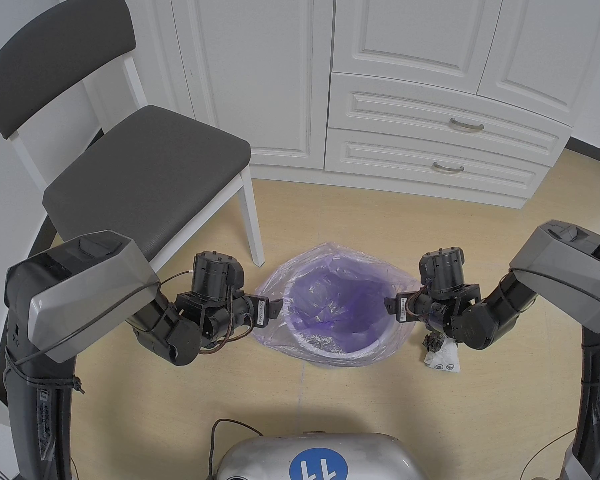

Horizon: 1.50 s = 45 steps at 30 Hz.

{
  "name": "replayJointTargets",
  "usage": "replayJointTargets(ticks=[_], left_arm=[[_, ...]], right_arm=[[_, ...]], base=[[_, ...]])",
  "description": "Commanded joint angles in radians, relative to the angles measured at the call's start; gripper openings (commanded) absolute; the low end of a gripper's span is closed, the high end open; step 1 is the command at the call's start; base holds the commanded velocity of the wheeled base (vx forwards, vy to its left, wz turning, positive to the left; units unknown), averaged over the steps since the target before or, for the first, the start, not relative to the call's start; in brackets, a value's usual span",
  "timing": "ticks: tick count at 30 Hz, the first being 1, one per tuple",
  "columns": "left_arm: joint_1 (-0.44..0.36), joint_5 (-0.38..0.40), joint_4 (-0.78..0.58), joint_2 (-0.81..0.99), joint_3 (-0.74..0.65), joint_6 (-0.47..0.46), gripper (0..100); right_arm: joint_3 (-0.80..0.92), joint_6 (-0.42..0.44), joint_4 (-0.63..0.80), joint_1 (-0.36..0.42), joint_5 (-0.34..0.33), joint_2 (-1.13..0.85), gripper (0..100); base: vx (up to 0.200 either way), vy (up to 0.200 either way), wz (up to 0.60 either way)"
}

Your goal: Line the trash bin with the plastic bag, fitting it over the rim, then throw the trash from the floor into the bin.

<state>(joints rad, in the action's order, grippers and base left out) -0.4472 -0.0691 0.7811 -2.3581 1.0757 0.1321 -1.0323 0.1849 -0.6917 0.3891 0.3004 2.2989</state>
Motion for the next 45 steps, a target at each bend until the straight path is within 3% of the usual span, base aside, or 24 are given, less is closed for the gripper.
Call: replayJointTargets(ticks=[1,10,16,20,26,40,45], left_arm=[[0.002,-0.014,0.003,-0.024,0.024,0.001,100],[0.001,-0.014,0.055,-0.024,0.029,0.015,100],[0.001,-0.014,0.055,-0.038,0.038,0.015,100],[0.005,-0.014,0.076,-0.053,0.053,0.017,100],[0.009,-0.015,0.090,-0.079,0.076,0.021,100],[0.039,-0.015,0.079,-0.138,0.127,0.021,100],[0.059,-0.043,0.078,-0.236,0.231,0.044,100]], right_arm=[[-0.040,0.005,-0.015,0.000,0.008,0.083,100],[-0.178,0.071,-0.180,-0.027,0.016,0.189,100],[-0.242,0.123,-0.189,-0.032,0.032,0.211,100],[-0.336,0.165,-0.201,-0.042,0.080,0.260,100],[-0.394,0.203,-0.276,-0.039,0.085,0.303,100],[-0.385,0.234,-0.315,-0.013,0.083,0.317,100],[-0.376,0.235,-0.319,-0.006,0.083,0.313,100]], base=[[0.000,0.000,0.00],[0.000,0.000,0.00],[0.000,0.000,0.00],[0.000,0.000,0.00],[0.000,0.000,0.00],[0.000,0.000,0.00],[0.000,0.000,0.00]])
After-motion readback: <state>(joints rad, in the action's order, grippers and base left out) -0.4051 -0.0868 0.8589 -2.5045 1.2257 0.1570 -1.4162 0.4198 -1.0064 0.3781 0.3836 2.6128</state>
